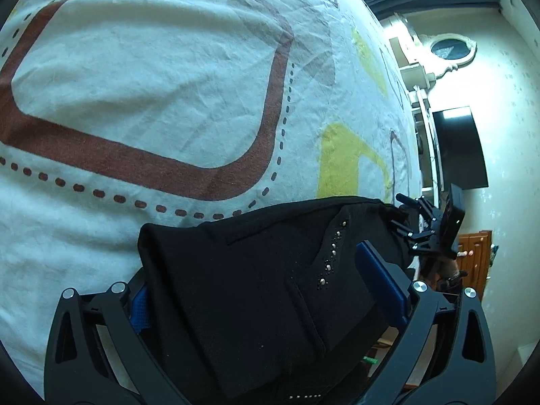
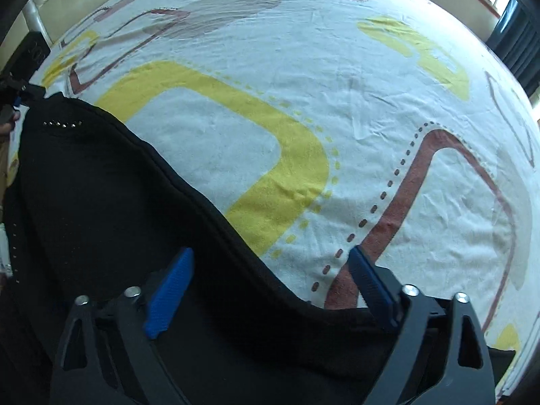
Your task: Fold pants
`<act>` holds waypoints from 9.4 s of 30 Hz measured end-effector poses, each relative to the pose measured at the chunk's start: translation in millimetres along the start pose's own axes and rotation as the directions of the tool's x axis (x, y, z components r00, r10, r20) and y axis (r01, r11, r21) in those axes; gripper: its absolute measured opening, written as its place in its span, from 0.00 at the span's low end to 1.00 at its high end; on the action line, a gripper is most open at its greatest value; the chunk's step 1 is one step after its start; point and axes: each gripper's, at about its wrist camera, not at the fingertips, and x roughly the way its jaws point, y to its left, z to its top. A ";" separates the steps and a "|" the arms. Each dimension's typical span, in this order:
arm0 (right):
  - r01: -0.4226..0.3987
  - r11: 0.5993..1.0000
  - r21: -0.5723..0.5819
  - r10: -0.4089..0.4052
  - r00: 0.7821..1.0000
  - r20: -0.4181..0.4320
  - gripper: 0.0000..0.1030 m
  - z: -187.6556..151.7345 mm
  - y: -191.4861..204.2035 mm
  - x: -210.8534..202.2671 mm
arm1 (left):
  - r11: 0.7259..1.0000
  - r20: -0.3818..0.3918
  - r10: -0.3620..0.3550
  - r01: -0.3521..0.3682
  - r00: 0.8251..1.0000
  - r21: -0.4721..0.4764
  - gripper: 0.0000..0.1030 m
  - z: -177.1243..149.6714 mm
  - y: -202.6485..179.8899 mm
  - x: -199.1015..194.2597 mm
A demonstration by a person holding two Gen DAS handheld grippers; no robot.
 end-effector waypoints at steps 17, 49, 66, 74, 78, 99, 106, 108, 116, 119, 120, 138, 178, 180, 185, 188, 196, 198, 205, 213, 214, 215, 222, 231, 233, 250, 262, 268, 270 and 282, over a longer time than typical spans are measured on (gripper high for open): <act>0.047 0.994 0.101 -0.067 0.976 0.208 0.18 -33.4 19.5 -71.2 | 0.986 0.118 -0.034 0.014 0.992 0.168 0.11 -12.6 -30.0 -28.5; -0.529 0.605 0.595 0.233 0.832 0.504 0.70 -283.5 89.4 -85.7 | 0.995 0.264 -0.081 0.095 0.961 -0.041 0.57 -250.8 1.6 -86.7; -0.647 0.173 0.743 -0.039 0.749 0.661 0.70 -334.0 17.4 -71.7 | 0.993 0.289 0.019 0.015 0.957 -0.117 0.77 -236.5 -22.0 -39.8; -0.700 0.093 0.708 -0.176 0.689 0.703 0.70 -373.3 -2.6 -89.3 | 0.991 0.290 -0.005 0.044 0.957 -0.130 0.82 -238.4 -18.4 -41.0; -0.578 0.108 0.809 -0.381 0.728 0.571 0.70 -426.1 -31.8 -133.2 | 0.991 0.286 -0.009 0.047 0.958 -0.126 0.83 -240.1 -16.4 -40.4; 0.054 0.418 0.907 -0.383 0.916 0.122 0.13 -479.6 -187.5 -159.9 | 0.985 0.296 0.099 -0.051 0.950 -0.164 0.95 -232.1 -36.9 -27.4; 0.223 0.437 0.871 -0.497 0.868 0.027 0.11 -464.9 -196.6 -161.7 | 0.985 0.318 0.135 -0.091 0.938 -0.150 0.97 -232.7 -42.5 -22.0; 0.179 0.409 0.895 -0.494 0.868 0.052 0.20 -474.2 -200.4 -159.3 | 0.986 0.327 0.132 -0.090 0.936 -0.139 0.97 -233.7 -42.3 -21.6; -0.332 0.087 0.939 -0.571 0.756 0.320 0.47 -528.5 -203.2 -198.3 | 0.989 0.338 0.103 -0.060 0.935 -0.136 0.97 -236.3 -35.0 -24.1; -0.553 0.076 0.830 -0.450 0.723 0.524 0.47 -510.8 -203.0 -172.6 | 0.988 0.344 0.094 -0.045 0.934 -0.147 0.97 -237.6 -32.4 -26.1; -0.594 0.075 0.801 -0.419 0.710 0.566 0.47 -501.5 -204.2 -163.6 | 0.988 0.344 0.091 -0.042 0.935 -0.149 0.97 -237.8 -32.0 -26.6; -0.581 0.090 0.809 -0.446 0.703 0.554 0.10 -457.5 -197.0 -155.9 | 0.987 0.348 0.074 -0.018 0.935 -0.162 0.97 -242.4 -27.2 -31.9; -0.663 0.020 0.748 -0.497 0.643 0.583 0.08 -453.4 -178.1 -143.5 | 0.982 0.343 0.066 0.000 0.937 -0.191 0.97 -236.0 -25.9 -32.7; -0.677 0.056 0.734 -0.509 0.613 0.604 0.07 -464.2 -166.4 -163.4 | 0.980 0.343 0.065 0.004 0.937 -0.196 0.97 -235.8 -25.2 -33.2; -0.659 0.081 0.748 -0.541 0.601 0.588 0.07 -509.4 -137.2 -195.6 | 0.975 0.346 0.050 0.029 0.937 -0.221 0.97 -235.4 -20.7 -35.2; -0.634 0.028 0.773 -0.540 0.642 0.545 0.07 -532.3 -128.2 -186.6 | 0.971 0.347 0.043 0.043 0.937 -0.235 0.97 -235.7 -19.6 -35.9; -0.655 -0.099 0.749 -0.506 0.681 0.529 0.10 -559.2 -121.1 -137.2 | 0.971 0.343 0.034 0.050 0.939 -0.235 0.97 -236.5 -18.4 -37.9; -0.679 -0.096 0.728 -0.498 0.666 0.556 0.15 -557.4 -125.9 -131.2 | 0.972 0.342 0.039 0.043 0.939 -0.231 0.97 -237.1 -19.7 -37.4; -0.691 -0.080 0.718 -0.519 0.644 0.562 0.10 -552.9 -135.2 -130.7 | 0.976 0.343 0.057 0.019 0.937 -0.215 0.97 -238.7 -26.1 -34.4; -0.645 -0.100 0.758 -0.563 0.665 0.491 0.06 -589.8 -123.8 -154.2 | 0.976 0.341 0.062 0.016 0.938 -0.219 0.97 -237.0 -27.9 -32.3; -0.633 -0.124 0.765 -0.555 0.683 0.475 0.06 -595.1 -125.9 -146.6 | 0.975 0.341 0.062 0.015 0.938 -0.220 0.97 -236.7 -27.8 -32.2; -0.653 -0.139 0.744 -0.549 0.676 0.491 0.06 -599.3 -126.5 -138.9 | 0.976 0.339 0.063 0.014 0.939 -0.219 0.97 -236.2 -27.7 -32.3; -0.671 -0.198 0.714 -0.625 0.648 0.436 0.34 -609.8 -106.8 -151.5 | 0.976 0.338 0.064 0.012 0.939 -0.219 0.97 -234.5 -27.0 -31.8; -0.758 -0.061 0.649 -0.284 0.637 0.717 0.41 -521.8 -28.9 -120.4 | 0.977 0.333 0.088 -0.017 0.939 -0.211 0.97 -232.8 -31.7 -28.5; -0.770 -0.035 0.637 -0.188 0.631 0.753 0.41 -497.2 -18.5 -106.4 | 0.977 0.333 0.089 -0.018 0.939 -0.211 0.97 -232.8 -32.3 -28.2; -0.725 0.056 0.686 -0.067 0.683 0.727 0.14 -451.3 -3.2 -79.8 | 0.977 0.330 0.106 -0.037 0.938 -0.211 0.97 -229.8 -33.8 -25.7; -0.696 0.072 0.715 -0.058 0.713 0.699 0.06 -479.0 -5.9 -85.1 | 0.977 0.330 0.103 -0.033 0.938 -0.213 0.97 -229.7 -34.5 -25.2; -0.705 0.051 0.707 -0.022 0.707 0.707 0.06 -478.9 -6.2 -76.6 | 0.977 0.328 0.107 -0.037 0.939 -0.211 0.97 -230.1 -34.6 -25.1; -0.701 0.055 0.711 -0.014 0.711 0.703 0.09 -484.1 -7.9 -81.1 | 0.977 0.328 0.104 -0.035 0.939 -0.212 0.97 -230.2 -34.7 -25.4; -0.595 0.129 0.793 -0.429 0.688 0.586 0.57 -589.0 -145.2 -211.2 | 0.979 0.323 0.138 -0.080 0.936 -0.186 0.97 -231.2 -42.6 -21.5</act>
